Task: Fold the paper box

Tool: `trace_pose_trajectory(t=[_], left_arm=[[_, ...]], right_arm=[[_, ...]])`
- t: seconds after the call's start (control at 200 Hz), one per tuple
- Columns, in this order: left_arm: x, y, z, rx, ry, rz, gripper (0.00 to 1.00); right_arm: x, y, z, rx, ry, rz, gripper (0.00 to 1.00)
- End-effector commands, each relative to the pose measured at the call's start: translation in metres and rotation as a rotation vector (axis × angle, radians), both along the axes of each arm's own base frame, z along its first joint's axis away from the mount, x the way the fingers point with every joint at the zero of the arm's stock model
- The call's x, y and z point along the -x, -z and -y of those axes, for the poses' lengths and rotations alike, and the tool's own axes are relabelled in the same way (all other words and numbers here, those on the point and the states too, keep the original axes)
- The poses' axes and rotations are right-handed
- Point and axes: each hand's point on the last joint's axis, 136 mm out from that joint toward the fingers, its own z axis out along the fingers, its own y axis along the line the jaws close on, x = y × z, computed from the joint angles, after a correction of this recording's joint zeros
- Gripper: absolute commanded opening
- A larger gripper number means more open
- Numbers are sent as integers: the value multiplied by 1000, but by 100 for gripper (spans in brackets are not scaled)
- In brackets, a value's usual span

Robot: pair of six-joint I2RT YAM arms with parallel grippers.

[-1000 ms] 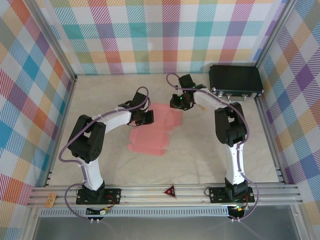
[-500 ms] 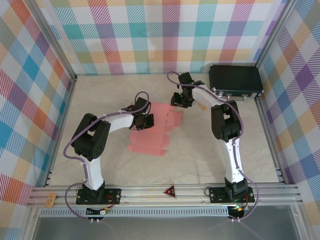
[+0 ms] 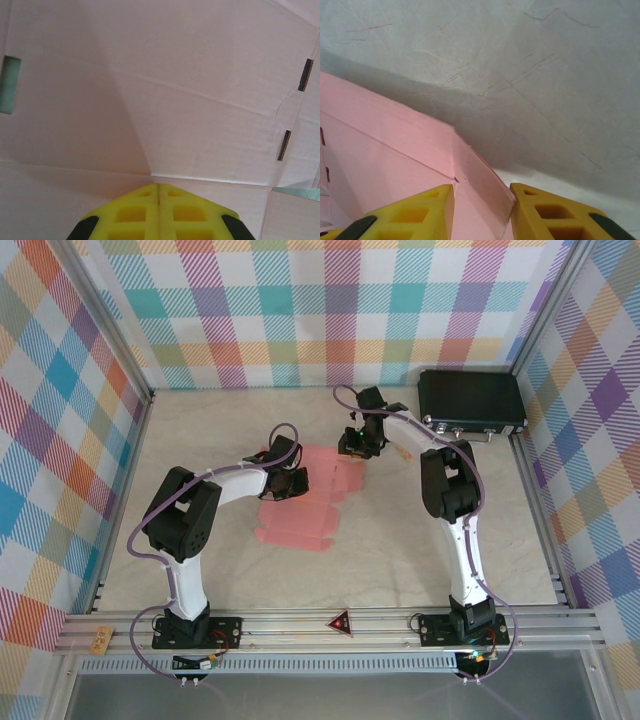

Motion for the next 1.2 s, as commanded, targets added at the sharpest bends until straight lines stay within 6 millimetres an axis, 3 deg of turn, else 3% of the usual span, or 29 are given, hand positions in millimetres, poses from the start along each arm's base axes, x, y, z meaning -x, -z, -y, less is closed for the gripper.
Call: trace_pose_trajectory(t=[0.0,0.385,0.795,1.055,1.2], left_arm=[[14,24,-8,-55,-7,-69,0],[15,28,-6,-55,3,-86,0],[15,30,-4,-53,16,-96,0],[17,32,-1,-45,28,-106,0],[15,27,3,-29,39,-100,0]], right_arm=[[-2,-24,-13,-63,-26,36,34],[-3,-32,-33,-132,-85,49,34],[-7,-23,-57,-246,-130,5,36],[-11,-12,-62,-265,-121,-24,36],[-11,-15,-60,-247,-122,-18,37]])
